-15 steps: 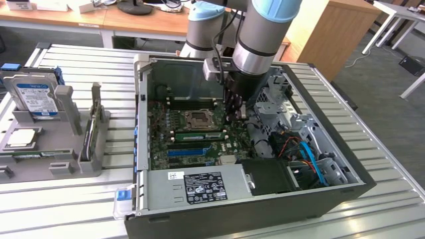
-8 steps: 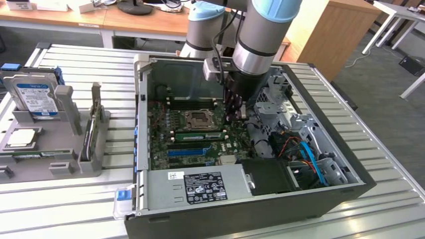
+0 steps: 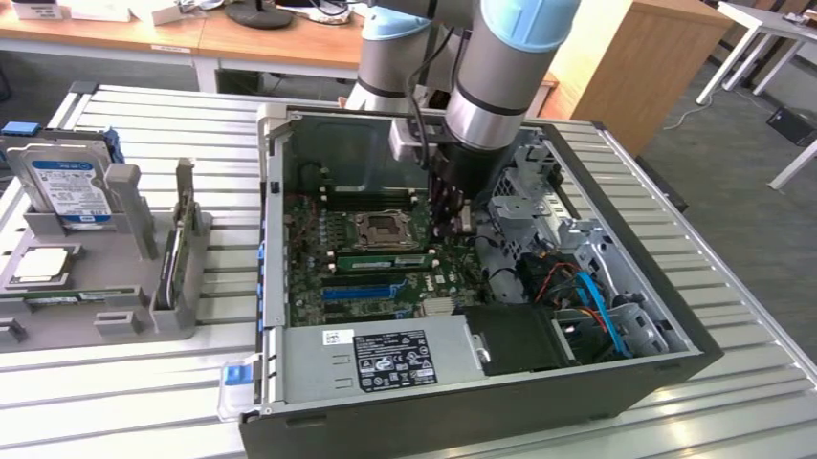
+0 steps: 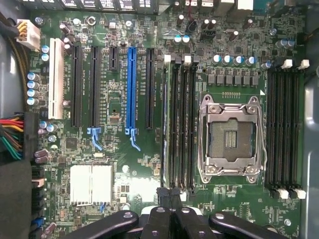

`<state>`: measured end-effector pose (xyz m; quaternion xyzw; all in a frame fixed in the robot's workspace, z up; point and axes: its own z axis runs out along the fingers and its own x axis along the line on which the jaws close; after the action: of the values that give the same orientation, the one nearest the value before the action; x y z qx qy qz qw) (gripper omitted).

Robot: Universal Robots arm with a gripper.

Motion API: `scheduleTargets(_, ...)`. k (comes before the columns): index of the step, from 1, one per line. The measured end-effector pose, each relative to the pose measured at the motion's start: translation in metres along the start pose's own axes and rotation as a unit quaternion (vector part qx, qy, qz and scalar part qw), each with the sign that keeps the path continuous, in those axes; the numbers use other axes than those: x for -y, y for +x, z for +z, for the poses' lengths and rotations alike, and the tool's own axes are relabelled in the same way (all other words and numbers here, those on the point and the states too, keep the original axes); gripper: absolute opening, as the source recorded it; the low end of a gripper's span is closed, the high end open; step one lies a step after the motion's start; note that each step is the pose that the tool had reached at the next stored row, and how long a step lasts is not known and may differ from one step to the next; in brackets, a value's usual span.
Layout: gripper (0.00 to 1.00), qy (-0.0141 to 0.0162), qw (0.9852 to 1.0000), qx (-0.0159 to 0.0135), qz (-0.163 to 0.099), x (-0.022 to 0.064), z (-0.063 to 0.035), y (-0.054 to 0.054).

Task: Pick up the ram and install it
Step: 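Press down the ram until it locks into place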

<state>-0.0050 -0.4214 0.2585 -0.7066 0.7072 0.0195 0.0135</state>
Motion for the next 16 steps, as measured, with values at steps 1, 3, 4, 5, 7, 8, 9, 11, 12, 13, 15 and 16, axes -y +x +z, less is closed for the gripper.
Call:
scheduleTargets(1,0.11,0.0000,1.0000,0.0000,0.000,0.0000,0.0010,0.0000)
scheduleTargets(3,0.11,0.0000,1.0000,0.0001,0.000,0.0000,0.0030,0.0001)
scheduleTargets(4,0.11,0.0000,1.0000,0.0000,0.000,0.0000,0.0037,0.0002)
scheduleTargets(5,0.11,0.0000,1.0000,0.0000,0.000,0.0000,0.0045,0.0002)
scheduleTargets(7,0.11,0.0000,1.0000,0.0000,0.000,0.0000,0.0058,0.0003)
scheduleTargets(8,0.11,0.0000,1.0000,0.0000,0.000,0.0000,0.0063,0.0003)
scheduleTargets(9,0.11,0.0000,1.0000,0.0000,0.000,0.0000,0.0068,0.0003)
scheduleTargets(11,0.11,0.0000,1.0000,0.0000,0.000,0.0001,0.0078,0.0004)
scheduleTargets(12,0.11,0.0000,1.0000,0.0000,0.000,0.0000,0.0084,0.0004)
scheduleTargets(13,0.11,0.0000,1.0000,0.0000,0.000,0.0001,0.0089,0.0004)
scheduleTargets(15,0.11,0.0000,1.0000,0.0000,0.000,0.0001,0.0100,0.0005)
scheduleTargets(16,0.11,0.0000,1.0000,0.0000,0.000,0.0001,0.0106,0.0005)
